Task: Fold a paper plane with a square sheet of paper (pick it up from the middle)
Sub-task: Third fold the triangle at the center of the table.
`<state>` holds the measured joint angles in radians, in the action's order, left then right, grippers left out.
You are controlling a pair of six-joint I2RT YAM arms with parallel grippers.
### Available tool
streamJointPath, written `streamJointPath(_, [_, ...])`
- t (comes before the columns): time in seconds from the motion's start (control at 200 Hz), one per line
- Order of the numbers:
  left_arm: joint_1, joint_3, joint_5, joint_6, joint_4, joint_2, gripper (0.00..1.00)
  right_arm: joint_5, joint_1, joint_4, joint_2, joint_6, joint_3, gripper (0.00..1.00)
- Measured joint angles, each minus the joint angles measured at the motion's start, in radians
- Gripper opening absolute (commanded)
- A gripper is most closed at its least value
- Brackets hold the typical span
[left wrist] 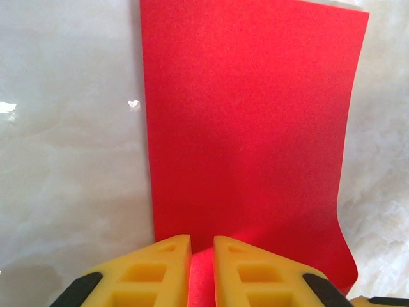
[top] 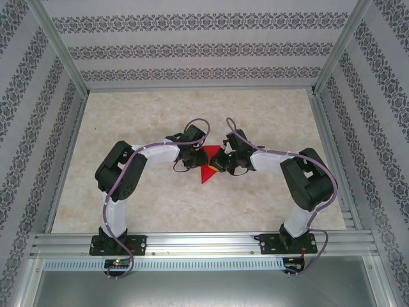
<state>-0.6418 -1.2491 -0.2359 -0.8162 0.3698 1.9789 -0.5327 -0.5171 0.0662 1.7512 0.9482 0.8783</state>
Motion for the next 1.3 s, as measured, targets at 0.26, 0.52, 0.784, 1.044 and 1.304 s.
streamJointPath(0.26, [0.0,-0.001,0.022,0.0,0.018,-0.006,0.19,-0.001,-0.007,0.016,0.027,-0.05,0.029,0.0])
streamJointPath(0.52, [0.012,0.002,0.051,0.0,0.043,-0.034,0.18,-0.001,-0.02,0.05,0.045,-0.107,0.071,0.0])
streamJointPath(0.784, [0.015,-0.001,0.05,0.0,0.036,-0.031,0.1,-0.001,-0.02,0.07,0.062,-0.132,0.073,0.0])
streamJointPath(1.044, [0.02,-0.024,0.051,0.001,0.032,0.009,0.03,-0.002,-0.02,0.071,0.068,-0.14,0.077,0.0])
streamJointPath(1.304, [0.02,-0.026,0.051,0.0,0.032,0.012,0.01,-0.014,-0.021,0.067,0.091,-0.152,0.091,0.0])
